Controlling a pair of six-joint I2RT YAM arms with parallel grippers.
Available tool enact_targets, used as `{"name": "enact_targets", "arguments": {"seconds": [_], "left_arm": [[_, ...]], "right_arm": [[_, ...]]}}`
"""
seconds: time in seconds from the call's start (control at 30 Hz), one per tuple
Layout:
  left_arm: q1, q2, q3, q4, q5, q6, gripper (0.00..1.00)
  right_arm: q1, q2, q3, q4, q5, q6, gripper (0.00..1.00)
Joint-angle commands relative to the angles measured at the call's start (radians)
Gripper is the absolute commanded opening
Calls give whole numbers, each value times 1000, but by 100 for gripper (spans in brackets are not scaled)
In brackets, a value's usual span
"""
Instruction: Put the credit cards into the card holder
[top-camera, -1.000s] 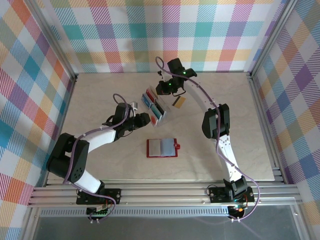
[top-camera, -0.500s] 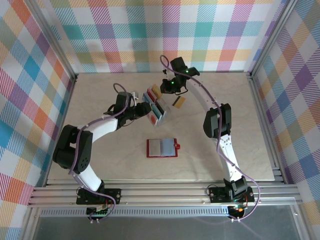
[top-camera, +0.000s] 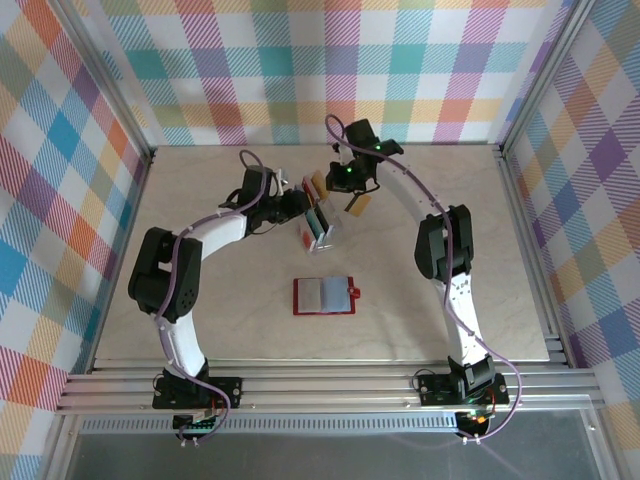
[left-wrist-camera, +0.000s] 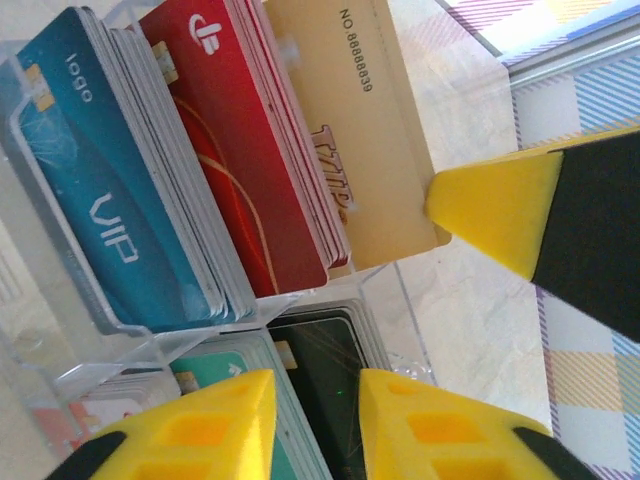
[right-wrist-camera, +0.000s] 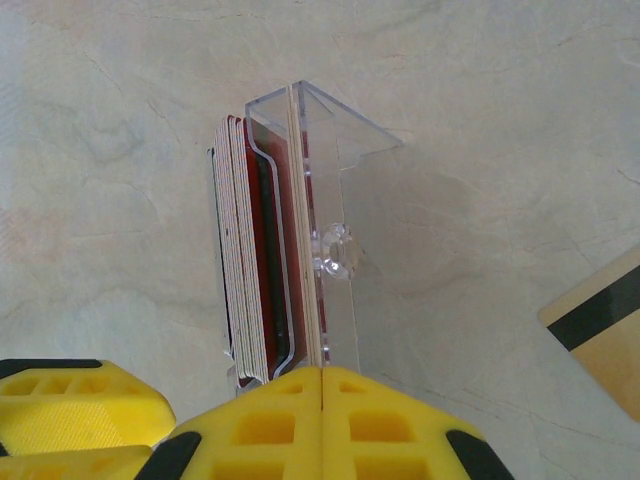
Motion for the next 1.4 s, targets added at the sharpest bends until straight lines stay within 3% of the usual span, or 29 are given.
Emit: {"name": "enact_targets", "arguments": {"seconds": [0.0,0.27,0.6,0.9,1.37], "left_arm": [[8,16,55,-7,46,-16,23],[5,133,232,-79,93,-35,9],[-10,268,409,-182,92,-20,8],[-13,313,433,-236,41,13,8],[-13,329,441,-270,6,30,8]], "right_arm": [[-7,-39,-21,-24,12,15,0],[-7,-27,-13,-27,2,12,5],[-7,-38,-7,-31,-23,6,7],[-9,-41,7,-39,-44,-1,12],[-12,-58,7,-37,-62,-7,11]]}}
